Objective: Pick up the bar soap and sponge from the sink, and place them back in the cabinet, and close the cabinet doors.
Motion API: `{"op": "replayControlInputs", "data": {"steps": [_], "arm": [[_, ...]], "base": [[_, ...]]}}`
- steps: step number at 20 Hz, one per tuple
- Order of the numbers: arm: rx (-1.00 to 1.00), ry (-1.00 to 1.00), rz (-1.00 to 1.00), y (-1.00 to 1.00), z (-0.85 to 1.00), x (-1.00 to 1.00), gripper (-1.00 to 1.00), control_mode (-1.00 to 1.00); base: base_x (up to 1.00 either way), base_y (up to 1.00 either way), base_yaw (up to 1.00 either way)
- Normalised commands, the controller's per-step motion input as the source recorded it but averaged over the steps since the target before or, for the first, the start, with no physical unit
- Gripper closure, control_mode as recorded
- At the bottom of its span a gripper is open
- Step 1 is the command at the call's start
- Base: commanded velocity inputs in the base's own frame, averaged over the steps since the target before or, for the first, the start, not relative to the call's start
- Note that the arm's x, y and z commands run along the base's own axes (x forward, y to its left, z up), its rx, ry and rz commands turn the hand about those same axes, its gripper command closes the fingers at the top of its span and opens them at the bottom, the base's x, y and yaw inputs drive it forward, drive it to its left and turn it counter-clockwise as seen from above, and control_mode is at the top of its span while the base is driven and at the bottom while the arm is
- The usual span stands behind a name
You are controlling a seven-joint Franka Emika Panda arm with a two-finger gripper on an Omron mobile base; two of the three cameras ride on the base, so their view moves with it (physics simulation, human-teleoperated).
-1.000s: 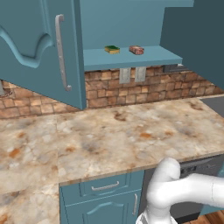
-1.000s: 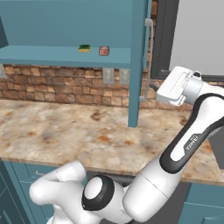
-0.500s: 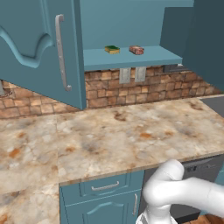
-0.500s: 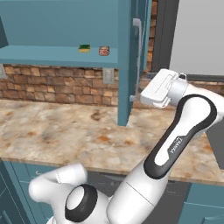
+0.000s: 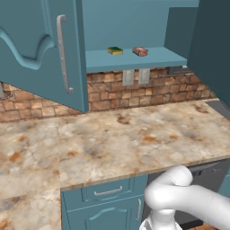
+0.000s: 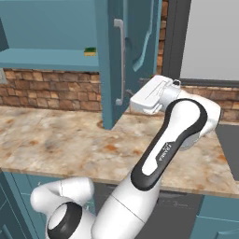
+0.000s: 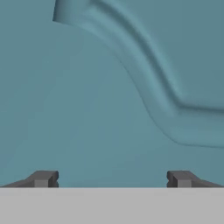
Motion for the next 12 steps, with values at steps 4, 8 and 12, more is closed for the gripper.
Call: {"op": "replayControlInputs", "data": {"steps": [4,8,12], "arm": [[0.0,0.0,0.0,0.44,0.0,0.0,-1.0,-1.0],[0.0,0.0,-0.01,0.4,0.0,0.0,-1.0,-1.0],[0.0,0.0,-0.03,0.43,0.0,0.0,-1.0,-1.0]], "base": [[0.0,0.0,0.0],[0.0,0.0,0.0],[0.0,0.0,0.0]]}}
